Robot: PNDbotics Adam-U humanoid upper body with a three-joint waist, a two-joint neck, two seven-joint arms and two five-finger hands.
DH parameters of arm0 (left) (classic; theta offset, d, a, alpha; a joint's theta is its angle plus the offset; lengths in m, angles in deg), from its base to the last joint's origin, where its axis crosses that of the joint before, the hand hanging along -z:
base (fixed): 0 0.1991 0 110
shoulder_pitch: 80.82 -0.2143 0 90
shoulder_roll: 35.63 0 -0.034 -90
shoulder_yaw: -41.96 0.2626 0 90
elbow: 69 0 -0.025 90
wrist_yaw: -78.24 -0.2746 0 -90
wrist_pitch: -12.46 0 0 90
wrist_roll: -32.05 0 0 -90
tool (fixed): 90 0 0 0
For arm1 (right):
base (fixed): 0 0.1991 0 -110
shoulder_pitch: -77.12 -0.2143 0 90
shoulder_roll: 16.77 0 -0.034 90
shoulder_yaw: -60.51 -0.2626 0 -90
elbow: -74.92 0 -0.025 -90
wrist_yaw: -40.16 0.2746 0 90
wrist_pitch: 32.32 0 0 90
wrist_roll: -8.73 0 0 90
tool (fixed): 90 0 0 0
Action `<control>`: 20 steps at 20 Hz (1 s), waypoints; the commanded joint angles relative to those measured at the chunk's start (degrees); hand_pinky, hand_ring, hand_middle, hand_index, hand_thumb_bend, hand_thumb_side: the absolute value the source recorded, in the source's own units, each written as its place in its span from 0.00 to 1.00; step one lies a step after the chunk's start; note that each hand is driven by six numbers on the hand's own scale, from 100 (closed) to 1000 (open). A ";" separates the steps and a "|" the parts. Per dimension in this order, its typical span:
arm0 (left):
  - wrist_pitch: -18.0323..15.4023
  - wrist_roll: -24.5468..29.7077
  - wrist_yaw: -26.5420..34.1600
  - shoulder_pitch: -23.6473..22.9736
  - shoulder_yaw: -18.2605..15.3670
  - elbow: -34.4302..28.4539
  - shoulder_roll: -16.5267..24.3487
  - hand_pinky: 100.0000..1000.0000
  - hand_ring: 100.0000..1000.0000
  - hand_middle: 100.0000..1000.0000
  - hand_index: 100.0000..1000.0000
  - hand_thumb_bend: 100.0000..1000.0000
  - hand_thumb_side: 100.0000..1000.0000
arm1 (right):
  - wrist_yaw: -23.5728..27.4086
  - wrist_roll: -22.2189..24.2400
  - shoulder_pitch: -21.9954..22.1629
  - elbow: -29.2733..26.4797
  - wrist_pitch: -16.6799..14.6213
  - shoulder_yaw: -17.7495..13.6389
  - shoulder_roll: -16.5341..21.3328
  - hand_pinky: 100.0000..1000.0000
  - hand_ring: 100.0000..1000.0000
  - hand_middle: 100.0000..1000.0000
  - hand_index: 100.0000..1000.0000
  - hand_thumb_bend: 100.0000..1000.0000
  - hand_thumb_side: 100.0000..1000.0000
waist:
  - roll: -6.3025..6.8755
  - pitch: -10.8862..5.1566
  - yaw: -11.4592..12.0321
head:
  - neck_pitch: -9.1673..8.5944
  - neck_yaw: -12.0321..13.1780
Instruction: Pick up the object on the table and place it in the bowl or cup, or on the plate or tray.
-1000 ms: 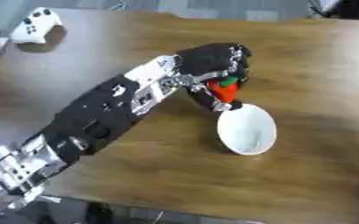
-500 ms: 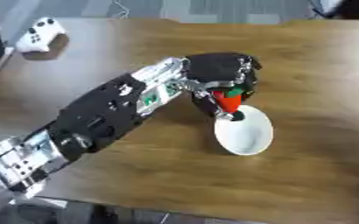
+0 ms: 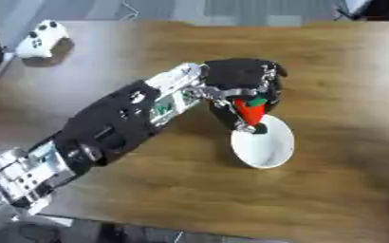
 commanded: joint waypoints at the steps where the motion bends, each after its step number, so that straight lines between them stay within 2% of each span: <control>1: -0.31 0.04 0.38 1.35 -0.47 -0.61 0.15 0.93 0.21 0.24 0.35 0.33 0.16 | -0.12 -0.12 -0.16 -1.39 0.15 -0.03 1.08 0.63 1.00 0.97 0.59 0.00 0.32 | -0.14 -0.98 -0.14 | 0.00 -0.55; 2: -0.50 -0.05 0.29 1.29 -0.50 -0.52 0.09 0.93 0.21 0.24 0.35 0.33 0.16 | -0.12 -0.12 -0.16 -1.40 0.16 -0.03 1.08 0.63 1.00 0.97 0.59 0.00 0.32 | -0.14 -0.96 -0.17 | 0.00 -0.58; 3: -0.70 -0.16 0.21 1.25 -0.53 -0.42 0.02 0.96 0.24 0.27 0.39 0.38 0.26 | -0.12 -0.14 -0.15 -1.41 0.17 -0.04 1.08 0.63 1.00 0.98 0.59 0.00 0.32 | -0.14 -0.94 -0.20 | 0.00 -0.61; 4: -0.91 -0.31 0.14 1.25 -0.58 -0.35 -0.04 0.95 0.23 0.26 0.38 0.36 0.24 | -0.11 -0.16 -0.14 -1.42 0.17 -0.07 1.09 0.63 1.00 0.98 0.59 0.00 0.32 | -0.14 -0.93 -0.22 | 0.00 -0.65; 5: -1.06 -0.46 0.09 1.26 -0.64 -0.27 -0.09 0.98 0.28 0.30 0.42 0.44 0.39 | -0.11 -0.18 -0.13 -1.42 0.18 -0.08 1.09 0.63 1.00 0.98 0.59 0.00 0.32 | -0.14 -0.92 -0.23 | 0.00 -0.68; 6: -1.19 -0.64 0.06 1.28 -0.72 -0.22 -0.13 0.97 0.27 0.29 0.41 0.42 0.36 | -0.11 -0.20 -0.12 -1.43 0.18 -0.09 1.10 0.63 1.00 0.98 0.59 0.00 0.32 | -0.15 -0.91 -0.24 | 0.00 -0.72; 7: -1.31 -0.78 0.01 1.29 -0.77 -0.16 -0.14 1.00 0.33 0.35 0.46 0.54 0.53 | -0.11 -0.21 -0.12 -1.44 0.18 -0.11 1.11 0.63 1.00 0.98 0.59 0.00 0.32 | -0.16 -0.90 -0.24 | 0.00 -0.74; 10: -1.95 -1.10 -0.22 1.19 -0.95 0.17 -0.12 1.00 0.46 0.47 0.58 0.67 0.68 | -0.12 -0.29 -0.12 -1.43 0.18 -0.16 1.14 0.63 1.00 0.98 0.59 0.00 0.32 | -0.19 -0.87 -0.24 | 0.00 -0.85; 14: -2.52 -1.35 -0.46 1.15 -1.18 0.66 -0.13 1.00 0.60 0.65 0.74 0.72 0.76 | -0.14 -0.29 -0.06 -1.44 0.18 -0.15 1.12 0.63 1.00 0.98 0.59 0.00 0.32 | -0.19 -0.89 -0.18 | 0.00 -0.95; 18: -2.67 -1.53 -0.46 1.19 -1.33 0.82 -0.14 1.00 0.66 0.73 0.83 0.72 0.79 | -0.18 -0.34 -0.03 -1.41 0.20 -0.18 1.10 0.63 1.00 0.97 0.59 0.00 0.32 | -0.22 -0.97 -0.17 | 0.00 -0.98; 20: -2.64 -1.68 -0.44 1.25 -1.40 0.77 -0.16 1.00 0.67 0.74 0.84 0.71 0.81 | -0.18 -0.34 -0.01 -1.42 0.20 -0.17 1.07 0.63 1.00 0.97 0.59 0.00 0.32 | -0.24 -1.00 -0.16 | 0.00 -0.97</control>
